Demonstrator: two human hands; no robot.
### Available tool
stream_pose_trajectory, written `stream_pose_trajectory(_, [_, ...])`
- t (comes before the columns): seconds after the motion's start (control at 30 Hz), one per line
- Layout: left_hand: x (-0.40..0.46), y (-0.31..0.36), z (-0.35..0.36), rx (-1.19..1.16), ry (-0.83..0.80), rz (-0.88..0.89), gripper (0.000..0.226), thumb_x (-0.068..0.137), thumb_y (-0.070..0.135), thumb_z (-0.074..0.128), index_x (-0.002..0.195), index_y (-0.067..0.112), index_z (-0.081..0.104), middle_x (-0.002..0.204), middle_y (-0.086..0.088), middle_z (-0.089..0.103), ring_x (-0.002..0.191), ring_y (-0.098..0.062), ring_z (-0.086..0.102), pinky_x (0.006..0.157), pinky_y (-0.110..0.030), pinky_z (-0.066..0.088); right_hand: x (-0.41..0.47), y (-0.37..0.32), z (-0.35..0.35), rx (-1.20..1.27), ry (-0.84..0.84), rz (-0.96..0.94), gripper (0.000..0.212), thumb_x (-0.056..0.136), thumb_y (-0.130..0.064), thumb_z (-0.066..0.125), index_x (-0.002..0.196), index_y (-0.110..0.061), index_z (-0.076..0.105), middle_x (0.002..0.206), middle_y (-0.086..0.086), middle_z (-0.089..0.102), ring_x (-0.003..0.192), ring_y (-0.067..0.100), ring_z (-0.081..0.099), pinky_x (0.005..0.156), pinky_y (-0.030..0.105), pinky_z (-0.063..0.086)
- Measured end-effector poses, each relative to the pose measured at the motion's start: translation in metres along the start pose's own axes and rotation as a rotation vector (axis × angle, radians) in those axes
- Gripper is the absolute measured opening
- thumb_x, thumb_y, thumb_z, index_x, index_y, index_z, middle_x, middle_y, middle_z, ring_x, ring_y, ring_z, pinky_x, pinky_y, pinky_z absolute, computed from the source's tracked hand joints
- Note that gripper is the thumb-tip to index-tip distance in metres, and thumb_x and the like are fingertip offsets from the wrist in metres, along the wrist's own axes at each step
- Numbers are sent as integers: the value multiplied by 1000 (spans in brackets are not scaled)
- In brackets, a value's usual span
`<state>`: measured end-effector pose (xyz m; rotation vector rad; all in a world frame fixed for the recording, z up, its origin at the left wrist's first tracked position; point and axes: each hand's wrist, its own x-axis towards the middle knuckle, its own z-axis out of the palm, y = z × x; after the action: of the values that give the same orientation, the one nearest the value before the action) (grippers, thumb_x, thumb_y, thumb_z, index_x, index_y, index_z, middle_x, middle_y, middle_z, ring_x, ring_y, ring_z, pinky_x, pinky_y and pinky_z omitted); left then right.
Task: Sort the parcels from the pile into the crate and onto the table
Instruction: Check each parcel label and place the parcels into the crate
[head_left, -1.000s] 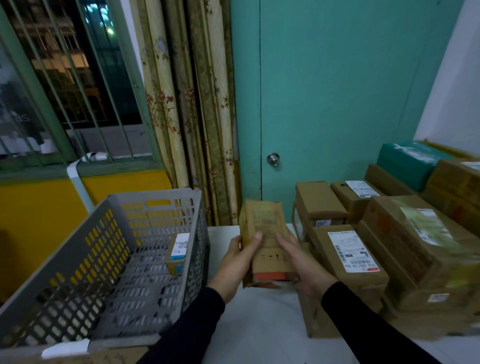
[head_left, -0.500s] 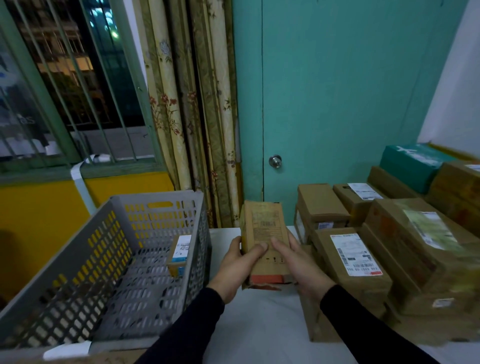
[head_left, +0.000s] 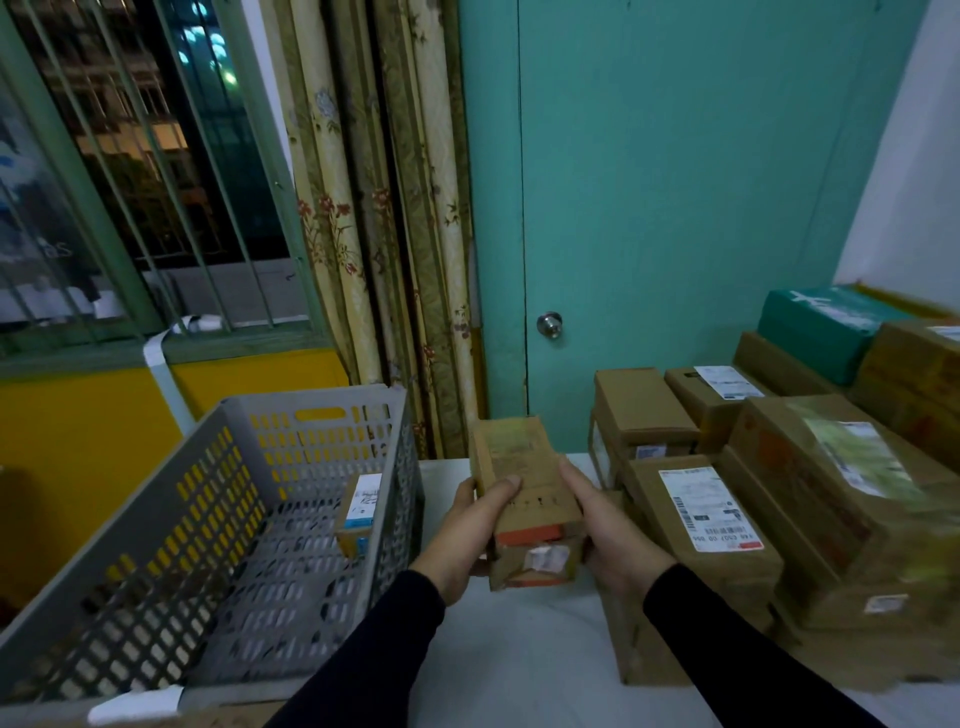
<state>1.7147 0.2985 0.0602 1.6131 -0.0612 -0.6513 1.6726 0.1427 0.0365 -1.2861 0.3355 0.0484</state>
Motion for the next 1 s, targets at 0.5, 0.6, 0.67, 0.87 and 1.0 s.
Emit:
stream_pose_trajectory(0.5, [-2, 3, -8, -270, -68, -314, 69, 94, 65, 44, 133, 11, 60, 107, -24, 71, 79, -38, 74, 70, -49, 63, 0, 1, -5, -136, 89, 82, 77, 92, -79, 30, 111, -20, 76, 101, 4, 79, 107, 24, 64, 107, 44, 39])
stream_pose_trajectory(0.6, [-4, 9, -6, -201, -81, -274, 65, 92, 67, 49, 128, 16, 65, 105, -20, 75, 82, -34, 75, 74, -46, 63, 1, 1, -6, -91, 59, 64, 78, 91, -80, 33, 125, -21, 71, 114, 8, 76, 115, 29, 68, 113, 50, 42])
stream_pose_trajectory(0.67, [-7, 14, -5, -89, -75, -166, 55, 94, 60, 55, 133, 21, 60, 113, -14, 74, 90, -31, 74, 78, -47, 62, 2, -2, -7, -59, 33, 29, 82, 86, -85, 37, 128, -22, 70, 121, 10, 74, 117, 31, 68, 113, 53, 43])
stream_pose_trajectory(0.87, [-26, 43, -24, 303, 46, 381, 90, 83, 17, 82, 139, 55, 22, 137, 9, 53, 117, -9, 57, 97, -34, 55, 6, -36, 2, -5, -3, -138, 80, 86, -77, 34, 139, -23, 59, 133, 5, 66, 123, 24, 61, 105, 44, 48])
stream_pose_trajectory(1.0, [-31, 60, -55, 981, 255, 601, 121, 77, 38, 84, 161, 29, -2, 161, 8, 15, 146, -18, 20, 123, -44, 24, 11, -60, 20, 131, -74, -178, 88, 79, -78, 40, 143, -20, 55, 134, 8, 67, 120, 25, 64, 101, 44, 51])
